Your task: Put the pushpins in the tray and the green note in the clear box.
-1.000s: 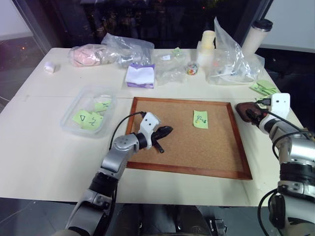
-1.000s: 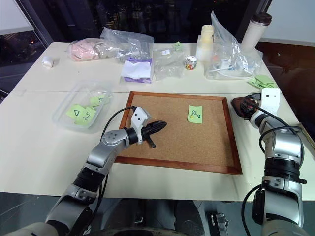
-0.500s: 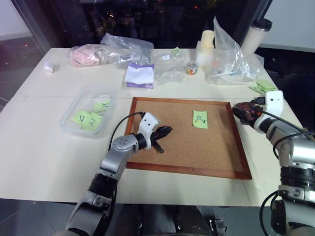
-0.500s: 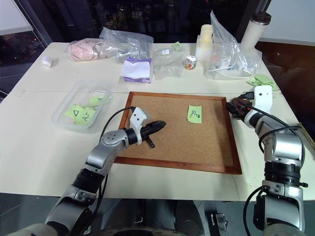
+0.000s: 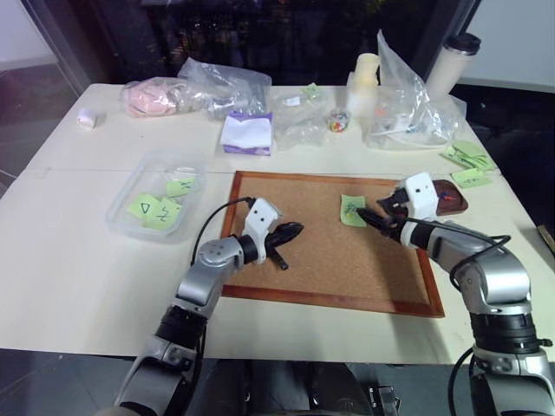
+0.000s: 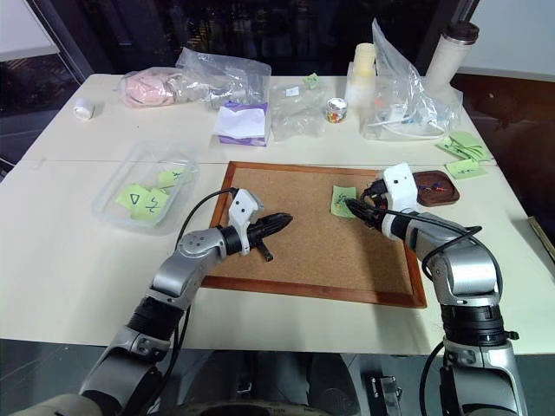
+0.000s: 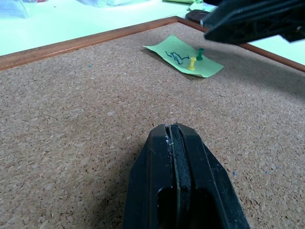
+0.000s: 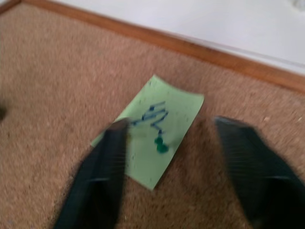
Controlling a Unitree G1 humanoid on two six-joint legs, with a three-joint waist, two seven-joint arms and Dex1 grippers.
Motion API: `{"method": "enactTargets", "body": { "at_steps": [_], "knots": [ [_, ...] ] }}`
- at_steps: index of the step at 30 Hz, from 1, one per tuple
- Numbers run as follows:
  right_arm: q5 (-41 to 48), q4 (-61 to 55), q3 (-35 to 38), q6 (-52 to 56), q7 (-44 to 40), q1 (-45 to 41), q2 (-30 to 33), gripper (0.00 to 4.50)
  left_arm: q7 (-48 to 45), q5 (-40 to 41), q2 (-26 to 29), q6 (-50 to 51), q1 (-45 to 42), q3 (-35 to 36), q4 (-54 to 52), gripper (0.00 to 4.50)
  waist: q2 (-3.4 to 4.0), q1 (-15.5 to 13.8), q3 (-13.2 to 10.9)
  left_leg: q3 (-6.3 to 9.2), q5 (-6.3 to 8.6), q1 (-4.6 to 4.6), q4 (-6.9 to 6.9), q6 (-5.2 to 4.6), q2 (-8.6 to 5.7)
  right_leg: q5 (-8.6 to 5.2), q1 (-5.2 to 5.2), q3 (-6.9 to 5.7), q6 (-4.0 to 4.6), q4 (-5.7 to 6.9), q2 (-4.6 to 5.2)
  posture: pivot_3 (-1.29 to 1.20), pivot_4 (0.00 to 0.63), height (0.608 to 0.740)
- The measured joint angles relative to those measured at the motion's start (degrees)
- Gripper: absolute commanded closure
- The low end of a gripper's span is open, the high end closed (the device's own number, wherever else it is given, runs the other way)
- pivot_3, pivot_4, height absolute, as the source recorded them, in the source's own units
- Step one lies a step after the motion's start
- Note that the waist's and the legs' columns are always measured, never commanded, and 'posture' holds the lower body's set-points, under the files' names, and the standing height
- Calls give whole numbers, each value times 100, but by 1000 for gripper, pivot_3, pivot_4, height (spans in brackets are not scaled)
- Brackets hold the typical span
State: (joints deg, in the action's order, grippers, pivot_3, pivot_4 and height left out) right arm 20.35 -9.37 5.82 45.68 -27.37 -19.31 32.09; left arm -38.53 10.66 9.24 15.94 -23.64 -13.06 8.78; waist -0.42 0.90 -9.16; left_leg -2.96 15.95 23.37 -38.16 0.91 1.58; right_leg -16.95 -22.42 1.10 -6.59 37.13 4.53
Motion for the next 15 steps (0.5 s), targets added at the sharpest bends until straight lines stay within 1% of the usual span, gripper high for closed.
{"method": "enactTargets", "body": {
  "at_steps": [12,15],
  "knots": [
    [-222,133,-272,-290,-2,5,-53,2859,0,1,-1,4,3,-2,-12,4500,0,-2,0,0,0,0,0,0,0,0,0,0,0,-1,-1,0,150,740],
    [-259,263,-283,-371,-11,4,-54,3626,0,0,-1,3,3,-2,-11,4500,-1,-2,0,-1,0,0,0,0,0,0,0,0,0,-1,-1,0,150,740]
  ]
}}
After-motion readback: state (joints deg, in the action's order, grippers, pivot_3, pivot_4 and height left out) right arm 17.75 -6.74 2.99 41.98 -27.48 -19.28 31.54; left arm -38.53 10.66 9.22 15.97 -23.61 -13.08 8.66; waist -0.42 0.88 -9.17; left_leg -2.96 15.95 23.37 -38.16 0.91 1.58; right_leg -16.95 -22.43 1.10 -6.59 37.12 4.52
